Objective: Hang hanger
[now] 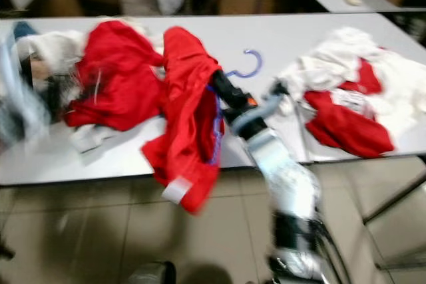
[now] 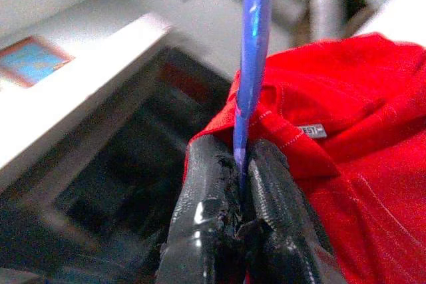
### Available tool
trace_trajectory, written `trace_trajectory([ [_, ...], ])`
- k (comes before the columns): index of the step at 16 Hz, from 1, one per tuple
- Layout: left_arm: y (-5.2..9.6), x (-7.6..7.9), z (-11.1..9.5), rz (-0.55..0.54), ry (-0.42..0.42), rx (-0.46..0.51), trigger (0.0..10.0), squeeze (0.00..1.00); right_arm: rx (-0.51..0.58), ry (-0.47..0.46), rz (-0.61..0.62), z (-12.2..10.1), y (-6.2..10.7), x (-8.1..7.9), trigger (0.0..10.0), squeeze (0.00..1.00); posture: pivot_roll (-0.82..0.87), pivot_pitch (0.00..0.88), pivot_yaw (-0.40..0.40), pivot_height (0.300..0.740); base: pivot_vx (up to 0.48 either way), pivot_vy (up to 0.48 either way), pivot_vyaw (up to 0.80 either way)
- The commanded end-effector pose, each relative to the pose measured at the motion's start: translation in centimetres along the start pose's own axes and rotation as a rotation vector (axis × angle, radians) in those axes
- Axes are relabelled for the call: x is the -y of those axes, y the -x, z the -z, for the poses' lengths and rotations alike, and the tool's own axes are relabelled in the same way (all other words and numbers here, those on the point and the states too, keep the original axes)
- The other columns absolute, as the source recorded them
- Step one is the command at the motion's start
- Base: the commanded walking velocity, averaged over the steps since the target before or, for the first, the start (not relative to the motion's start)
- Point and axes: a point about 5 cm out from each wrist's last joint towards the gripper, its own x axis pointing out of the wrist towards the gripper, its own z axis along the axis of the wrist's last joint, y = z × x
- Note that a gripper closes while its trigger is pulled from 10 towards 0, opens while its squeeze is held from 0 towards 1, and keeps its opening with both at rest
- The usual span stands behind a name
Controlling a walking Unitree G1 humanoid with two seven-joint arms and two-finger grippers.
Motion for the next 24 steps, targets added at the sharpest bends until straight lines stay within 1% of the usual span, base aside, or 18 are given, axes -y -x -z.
trace_trajectory([
  [1, -0.3, 1.4, -1.2, -0.003, -0.052, 0.071, 10.0, 1.0, 0.022, 0.006, -0.115, -1.3, 0.1, -2.6, 10.0, 0.0, 0.05, 0.0, 0.021, 0.74, 0.0, 0.0, 0.76],
  [2, -0.2, 2.0, -0.5, -0.036, -0.023, 0.074, 10.0, 1.0, 0.008, 0.017, -0.154, -1.5, 0.4, -3.4, 10.0, 0.0, 0.08, 0.0, -0.013, 0.74, 0.0, 0.0, 0.75],
  [3, 0.0, 2.2, 0.1, -0.065, -0.032, 0.062, 10.0, 1.0, -0.008, 0.009, -0.174, -1.5, 0.6, -3.7, 10.0, 0.0, 0.09, 0.0, -0.024, 0.74, 0.0, 0.0, 0.75],
  [4, 0.6, 2.5, 0.8, -0.098, -0.057, 0.05, 10.0, 1.0, -0.03, 0.007, -0.199, -1.4, 1.0, -4.2, 10.0, 0.0, 0.09, 0.004, -0.034, 0.74, 0.0, 0.0, 0.74],
  [5, 1.2, 2.5, 1.4, -0.138, -0.023, 0.061, 10.0, 1.0, -0.044, -0.004, -0.232, -1.3, 1.4, -5.1, 10.0, 0.0, 0.09, 0.013, -0.039, 0.74, 0.0, 0.0, 0.74],
  [6, 1.4, 2.4, 1.7, -0.157, -0.009, 0.062, 10.0, 1.0, -0.05, -0.004, -0.249, -1.3, 1.6, -5.5, 10.0, 0.0, 0.09, 0.012, -0.036, 0.74, 0.0, 0.0, 0.74],
  [7, 1.5, 2.3, 2.4, -0.185, -0.02, 0.039, 10.0, 1.0, -0.056, 0.002, -0.273, -1.5, 1.9, -6.3, 10.0, 0.0, 0.08, 0.007, -0.027, 0.74, 0.0, 0.0, 0.74],
  [8, 0.9, 2.4, 2.3, -0.18, -0.018, 0.044, 10.0, 1.0, -0.049, 0.018, -0.304, -1.9, 2.0, -7.1, 10.0, 0.0, 0.07, 0.0, -0.016, 0.74, 0.0, 0.0, 0.73],
  [9, 0.3, 2.6, 2.0, -0.169, -0.018, 0.057, 10.0, 1.0, -0.041, 0.032, -0.302, -2.2, 1.9, -7.3, 10.0, 0.0, 0.06, 0.0, -0.012, 0.74, 0.0, 0.0, 0.73],
  [11, 0.0, 2.9, 1.9, -0.168, -0.027, 0.065, 10.0, 1.0, -0.032, 0.045, -0.279, -2.6, 1.9, -7.1, 10.0, 0.0, 0.08, 0.0, -0.011, 0.74, 0.0, 0.0, 0.73],
  [13, 0.4, 2.8, 2.2, -0.167, -0.08, 0.031, 10.0, 1.0, -0.017, 0.045, -0.23, -2.9, 1.7, -6.4, 10.0, 0.0, 0.09, 0.0, -0.014, 0.74, 0.0, 0.0, 0.73],
  [16, 0.5, 2.5, 2.5, -0.187, -0.076, 0.029, 10.0, 1.0, -0.019, 0.035, -0.261, -2.6, 1.7, -6.7, 10.0, 0.0, 0.09, 0.0, -0.009, 0.74, 0.0, 0.0, 0.73],
  [17, 0.4, 2.7, 3.0, -0.18, -0.067, 0.018, 10.0, 1.0, -0.05, 0.061, -0.259, -2.0, 1.9, -6.6, 10.0, 0.0, 0.08, 0.0, -0.004, 0.74, 0.0, 0.0, 0.7],
  [18, 0.2, 3.0, 3.4, -0.156, -0.054, 0.014, 10.0, 1.0, -0.088, 0.108, -0.247, -1.4, 2.3, -6.5, 10.0, 0.0, 0.07, 0.0, -0.003, 0.74, 0.0, 0.0, 0.7],
  [19, 0.1, 3.0, 3.6, -0.165, -0.052, 0.008, 10.0, 1.0, -0.12, 0.144, -0.224, -0.9, 2.7, -6.1, 10.0, 0.0, 0.07, 0.0, -0.005, 0.74, 0.0, 0.0, 0.66],
  [20, 0.0, 3.0, 3.8, -0.177, -0.049, 0.004, 10.0, 1.0, -0.149, 0.171, -0.187, -0.5, 3.1, -5.3, 10.0, 0.0, 0.06, 0.0, -0.006, 0.74, 0.0, 0.0, 0.65],
  [22, 0.0, 3.4, 4.1, -0.142, -0.068, 0.004, 10.0, 1.0, -0.203, 0.186, -0.154, 0.2, 3.8, -4.2, 10.0, 0.0, 0.06, 0.0, -0.014, 0.74, 0.0, 0.0, 0.66],
  [24, 0.3, 3.4, 4.5, -0.157, -0.078, 0.003, 10.0, 1.0, -0.232, 0.209, -0.13, 0.5, 4.1, -3.5, 10.0, 0.0, 0.06, 0.0, -0.029, 0.74, 0.0, 0.0, 0.7],
])
